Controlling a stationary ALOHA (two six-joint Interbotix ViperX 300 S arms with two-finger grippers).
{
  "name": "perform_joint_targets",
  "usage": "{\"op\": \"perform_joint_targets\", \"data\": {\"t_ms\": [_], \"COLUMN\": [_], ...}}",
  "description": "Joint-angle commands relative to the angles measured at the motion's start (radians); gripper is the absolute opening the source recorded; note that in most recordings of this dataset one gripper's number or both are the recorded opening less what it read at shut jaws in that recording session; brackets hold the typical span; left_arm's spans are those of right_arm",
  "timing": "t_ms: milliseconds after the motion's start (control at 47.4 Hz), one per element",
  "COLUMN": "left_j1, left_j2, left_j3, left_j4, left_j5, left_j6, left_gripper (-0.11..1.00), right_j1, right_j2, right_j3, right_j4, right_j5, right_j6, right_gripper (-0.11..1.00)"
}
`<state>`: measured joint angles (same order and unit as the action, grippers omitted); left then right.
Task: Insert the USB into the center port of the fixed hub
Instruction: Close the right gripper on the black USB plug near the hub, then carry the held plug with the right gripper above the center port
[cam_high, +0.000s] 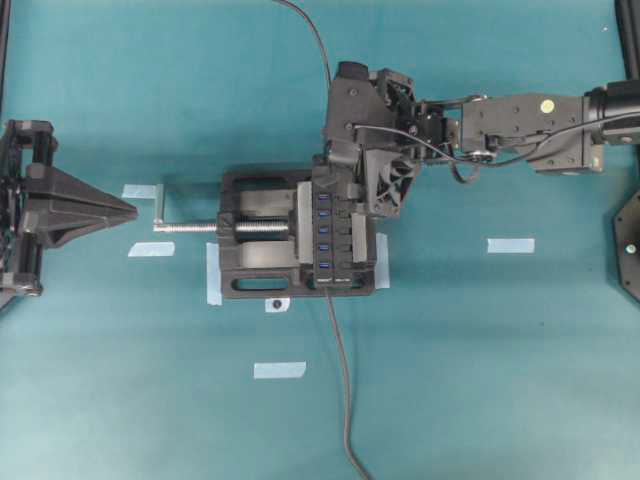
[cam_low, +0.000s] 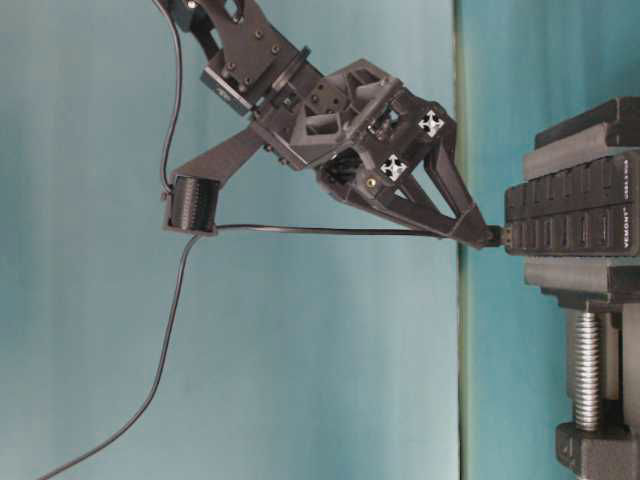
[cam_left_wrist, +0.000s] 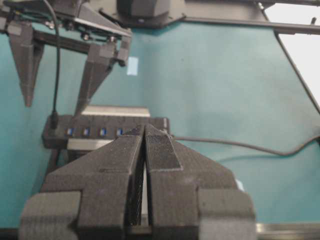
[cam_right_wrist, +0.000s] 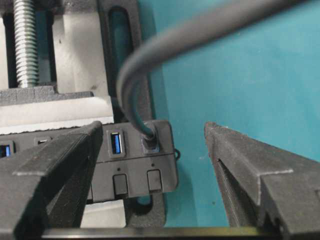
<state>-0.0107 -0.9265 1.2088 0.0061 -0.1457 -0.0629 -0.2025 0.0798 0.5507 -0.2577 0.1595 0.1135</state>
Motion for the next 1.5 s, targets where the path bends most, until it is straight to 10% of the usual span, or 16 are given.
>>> {"op": "perform_joint_targets", "data": {"t_ms": [0,1182,1477], "left_j1": [0.0,-0.002,-0.002], "left_j2": [0.003,-0.002,-0.003], "left_j3": [-0.011,-0.011,-0.011], "left_j4": [0.002,0.002,0.002], "left_j5": [-0.006,-0.006,-0.006], "left_j6": [-0.002,-0.002,-0.002], "left_gripper": [0.01,0.01,0.01], "right_j1": [0.0,0.018,0.018], "right_j2": [-0.011,0.003,-0.003], "right_j3": [-0.025,-0.029,-0.029], "right_j4": [-0.002,0.003,0.005], "right_j5": [-0.008,-0.006,-0.005], "right_j6": [0.0,0.002,0.006], "right_gripper": [0.82,0.12,0.09]}}
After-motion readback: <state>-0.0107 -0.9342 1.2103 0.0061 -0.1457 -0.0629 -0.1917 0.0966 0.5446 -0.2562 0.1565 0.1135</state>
